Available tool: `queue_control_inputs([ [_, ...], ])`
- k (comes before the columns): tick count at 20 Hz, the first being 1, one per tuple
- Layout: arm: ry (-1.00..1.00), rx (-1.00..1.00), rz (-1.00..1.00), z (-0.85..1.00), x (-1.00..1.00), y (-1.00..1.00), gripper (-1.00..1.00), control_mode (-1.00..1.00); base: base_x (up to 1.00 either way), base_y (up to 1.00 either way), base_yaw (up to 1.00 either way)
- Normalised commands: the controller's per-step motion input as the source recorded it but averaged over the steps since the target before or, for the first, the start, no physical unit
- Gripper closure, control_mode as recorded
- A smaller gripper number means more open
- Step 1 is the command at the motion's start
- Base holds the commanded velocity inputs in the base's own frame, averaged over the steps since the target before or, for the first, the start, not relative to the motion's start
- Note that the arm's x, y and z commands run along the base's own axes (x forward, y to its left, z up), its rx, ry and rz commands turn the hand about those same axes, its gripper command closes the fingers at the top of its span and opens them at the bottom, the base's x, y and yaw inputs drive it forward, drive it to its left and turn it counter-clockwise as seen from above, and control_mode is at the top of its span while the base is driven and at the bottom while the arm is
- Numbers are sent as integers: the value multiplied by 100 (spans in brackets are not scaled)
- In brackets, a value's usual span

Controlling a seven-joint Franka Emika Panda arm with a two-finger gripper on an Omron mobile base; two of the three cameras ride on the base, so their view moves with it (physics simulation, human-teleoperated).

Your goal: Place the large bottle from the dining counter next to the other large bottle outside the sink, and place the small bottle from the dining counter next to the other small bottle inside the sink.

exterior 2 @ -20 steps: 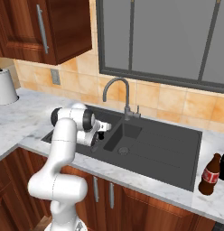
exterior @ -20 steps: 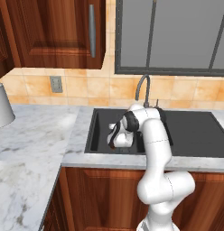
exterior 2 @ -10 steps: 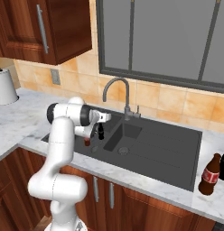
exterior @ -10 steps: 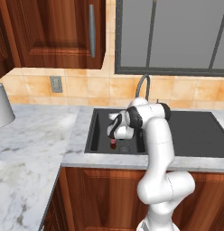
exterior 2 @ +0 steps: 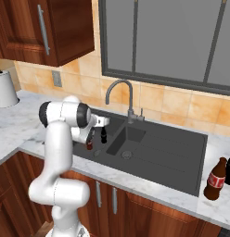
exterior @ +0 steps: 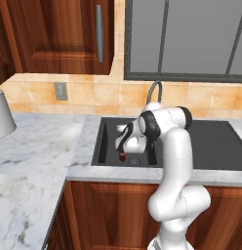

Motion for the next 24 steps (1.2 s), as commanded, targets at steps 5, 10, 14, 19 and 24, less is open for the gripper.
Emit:
queue_control_inputs([
  [5, -13, -1, 0, 13, -84, 6, -100, -100, 0, 0, 0],
  [10, -18, -5, 0, 49, -62, 0, -100, -100, 0, 0, 0],
  [14, -15, -5, 0, 50, -47, 0, -100, -100, 0, 0, 0],
  [19, -9, -3, 0, 19, -52, 0, -100, -100, 0, 0, 0],
  [24, -7, -4, 0, 1, -65, 0, -100, -100, 0, 0, 0],
])
